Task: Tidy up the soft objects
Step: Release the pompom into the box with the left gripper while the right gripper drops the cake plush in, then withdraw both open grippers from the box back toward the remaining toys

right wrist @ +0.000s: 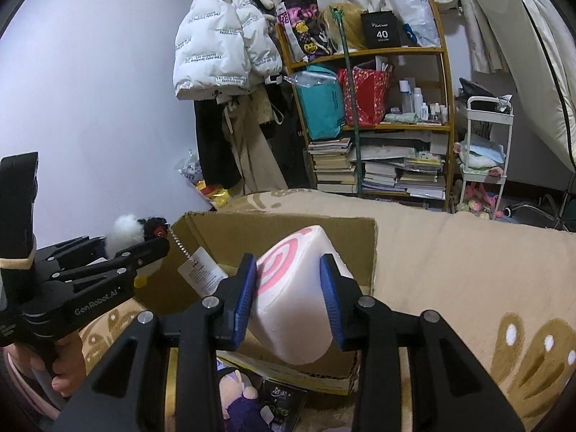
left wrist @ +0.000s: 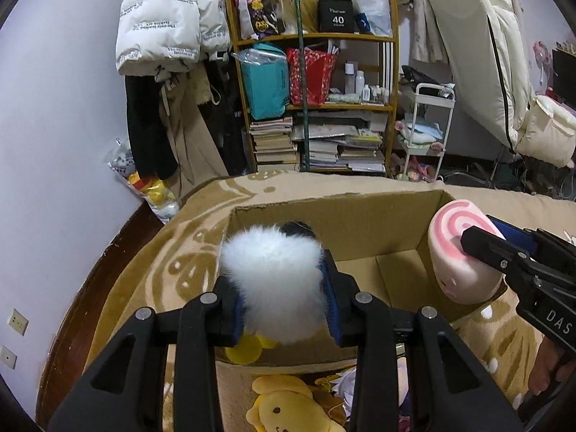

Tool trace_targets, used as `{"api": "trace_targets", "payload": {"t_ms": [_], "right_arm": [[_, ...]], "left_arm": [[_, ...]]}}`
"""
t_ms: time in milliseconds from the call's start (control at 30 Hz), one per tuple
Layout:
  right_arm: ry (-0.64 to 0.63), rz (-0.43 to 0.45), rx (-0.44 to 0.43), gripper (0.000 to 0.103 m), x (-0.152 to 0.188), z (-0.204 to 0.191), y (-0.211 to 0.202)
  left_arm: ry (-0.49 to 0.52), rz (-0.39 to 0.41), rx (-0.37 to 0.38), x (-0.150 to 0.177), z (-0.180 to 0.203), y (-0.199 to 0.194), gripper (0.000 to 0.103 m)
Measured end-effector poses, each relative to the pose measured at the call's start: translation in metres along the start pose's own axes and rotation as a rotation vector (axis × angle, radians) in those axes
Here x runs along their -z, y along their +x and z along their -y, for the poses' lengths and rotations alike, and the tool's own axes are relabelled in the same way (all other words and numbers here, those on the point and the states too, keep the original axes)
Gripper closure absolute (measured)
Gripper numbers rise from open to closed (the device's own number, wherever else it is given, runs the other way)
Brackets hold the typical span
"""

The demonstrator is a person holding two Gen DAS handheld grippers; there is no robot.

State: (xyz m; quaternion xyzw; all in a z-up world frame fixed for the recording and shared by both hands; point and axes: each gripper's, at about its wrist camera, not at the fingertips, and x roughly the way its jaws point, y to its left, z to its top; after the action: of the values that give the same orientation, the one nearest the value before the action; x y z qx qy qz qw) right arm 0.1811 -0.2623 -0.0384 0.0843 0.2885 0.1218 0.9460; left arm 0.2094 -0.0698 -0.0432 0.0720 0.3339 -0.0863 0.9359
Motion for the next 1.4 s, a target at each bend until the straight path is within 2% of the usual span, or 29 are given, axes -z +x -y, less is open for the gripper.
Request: {"api": "trace_targets", "payload": {"t_ms": [33,67,133,300,333,367,433,533,667,767,933,1000,1267,1400], "right_arm": [[-0.003,-0.004,0.0,0.064,0.001,0.0,0.001],[-0.006,-0.002,-0.001,0.064,0.002,-0.001,0.001],[-0.014,-0.001,-0.008,0.064,0.002,-0.003,-0.001],[-0.03,0.004,-0.007,0.064,0.002,-0.007,-0.007],[-0.028,0.003,-0.01,0.063,0.002,-0.008,-0.009],[-0.026,0.002,-0.011,0.059,0.003,-0.008,-0.011],[-0.02,0.004,-0.012,0.05,0.003,-0.009,-0.015],[-0.024,0.016,-0.007,0.045,0.003,-0.013,-0.026],[-0.021,0.037,0.015,0.025,0.005,-0.018,-0.043],[-0.003,0.036,0.021,0.015,0.007,-0.019,-0.053],[-0.005,0.023,0.042,0.007,0.013,-0.021,-0.07],[0.002,0.02,0.055,0.0,0.018,-0.022,-0.077],[-0.002,-0.019,0.078,0.0,0.034,-0.026,-0.094],[0.008,-0.05,0.078,0.0,0.043,-0.026,-0.095]], "left_arm": [[0.002,-0.007,-0.002,0.001,0.001,0.002,0.066],[0.004,-0.013,-0.007,0.002,0.001,0.003,0.057],[0.012,-0.007,-0.024,0.003,0.002,0.002,0.048],[0.009,-0.015,-0.02,0.005,0.001,-0.001,0.045],[0.006,-0.017,-0.021,0.006,0.0,-0.002,0.042],[0.004,-0.02,-0.021,0.007,0.0,-0.004,0.037],[0.003,-0.02,-0.022,0.008,-0.001,-0.009,0.033],[-0.001,-0.026,-0.021,0.01,-0.004,-0.018,0.029],[-0.019,-0.027,-0.026,0.017,-0.007,-0.034,0.016],[-0.023,-0.034,-0.028,0.021,-0.008,-0.044,0.01],[-0.036,-0.057,-0.033,0.034,-0.008,-0.056,0.008],[-0.031,-0.068,-0.034,0.04,-0.007,-0.061,0.008],[-0.025,-0.111,-0.028,0.059,-0.003,-0.073,0.008],[-0.046,-0.159,-0.023,0.066,-0.005,-0.067,0.008]]}}
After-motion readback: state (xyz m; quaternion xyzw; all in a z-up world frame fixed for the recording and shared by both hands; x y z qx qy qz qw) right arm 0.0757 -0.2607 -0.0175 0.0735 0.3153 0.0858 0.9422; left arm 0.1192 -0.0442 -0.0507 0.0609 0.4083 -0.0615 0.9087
